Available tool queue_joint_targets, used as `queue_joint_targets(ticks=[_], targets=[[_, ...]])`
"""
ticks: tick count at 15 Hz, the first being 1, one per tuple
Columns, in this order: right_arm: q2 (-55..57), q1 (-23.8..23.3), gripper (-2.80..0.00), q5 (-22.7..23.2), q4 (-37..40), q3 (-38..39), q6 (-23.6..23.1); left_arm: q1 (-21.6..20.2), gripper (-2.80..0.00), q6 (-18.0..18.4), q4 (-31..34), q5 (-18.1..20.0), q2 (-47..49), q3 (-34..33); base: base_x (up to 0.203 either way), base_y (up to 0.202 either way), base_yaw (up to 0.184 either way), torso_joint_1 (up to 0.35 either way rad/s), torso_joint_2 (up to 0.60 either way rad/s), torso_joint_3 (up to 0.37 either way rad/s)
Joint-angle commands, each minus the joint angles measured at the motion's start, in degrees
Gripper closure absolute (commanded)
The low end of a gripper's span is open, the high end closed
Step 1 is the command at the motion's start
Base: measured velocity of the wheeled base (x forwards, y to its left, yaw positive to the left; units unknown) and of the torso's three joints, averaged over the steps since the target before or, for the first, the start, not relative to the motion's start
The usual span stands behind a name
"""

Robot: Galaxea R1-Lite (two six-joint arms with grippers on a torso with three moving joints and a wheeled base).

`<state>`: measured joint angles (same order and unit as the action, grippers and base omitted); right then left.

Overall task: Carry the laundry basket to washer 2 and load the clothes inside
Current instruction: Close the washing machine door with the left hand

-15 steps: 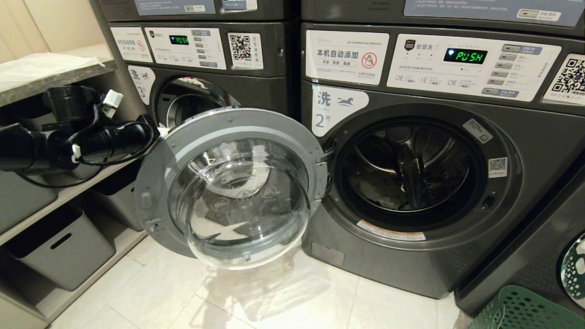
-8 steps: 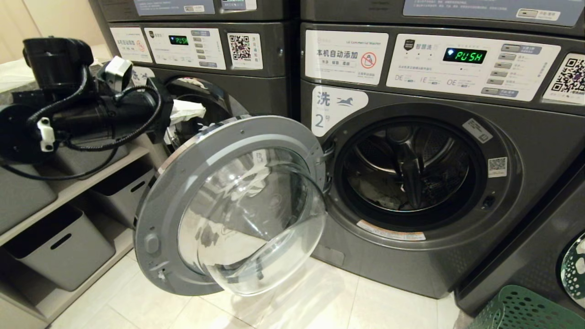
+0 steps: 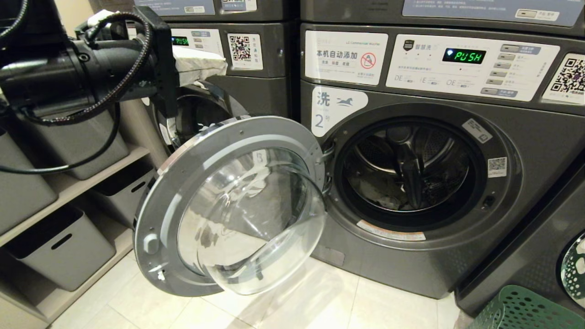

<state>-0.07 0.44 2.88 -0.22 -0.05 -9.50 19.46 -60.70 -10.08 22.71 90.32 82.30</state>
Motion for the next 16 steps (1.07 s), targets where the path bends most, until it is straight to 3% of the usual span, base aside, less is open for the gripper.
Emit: queue_joint_targets(ticks=[1, 4, 6, 10, 16], targets=[[0.07, 0.00, 0.00, 0.02, -0.04, -0.03, -0.08, -2.40, 0.00, 1.24, 0.03, -2.04, 1.08, 0.91, 0.000, 0.000, 0.000, 0.000, 0.00, 0.000], [0.07, 0.00, 0.00, 0.06, -0.04, 0.01, -0.08, -11.17, 0.00, 18.72, -0.17, -14.26, 11.03, 4.77, 0.000, 0.000, 0.000, 0.000, 0.00, 0.000], [0.07, 0.00, 0.00, 0.02, -0.04, 0.05, -0.08, -15.69, 0.00, 27.67, -0.27, -20.04, 17.90, 6.41, 0.000, 0.000, 0.000, 0.000, 0.00, 0.000], [0.07, 0.00, 0.00, 0.10, -0.04, -0.04, -0.08, -17.11, 0.00, 30.52, 0.12, -22.09, 27.55, 8.11, 0.000, 0.000, 0.000, 0.000, 0.00, 0.000], [0.07, 0.00, 0.00, 0.05, -0.04, 0.02, -0.08, -15.98, 0.00, 28.18, 2.79, -19.81, 26.80, 8.93, 0.000, 0.000, 0.000, 0.000, 0.00, 0.000]])
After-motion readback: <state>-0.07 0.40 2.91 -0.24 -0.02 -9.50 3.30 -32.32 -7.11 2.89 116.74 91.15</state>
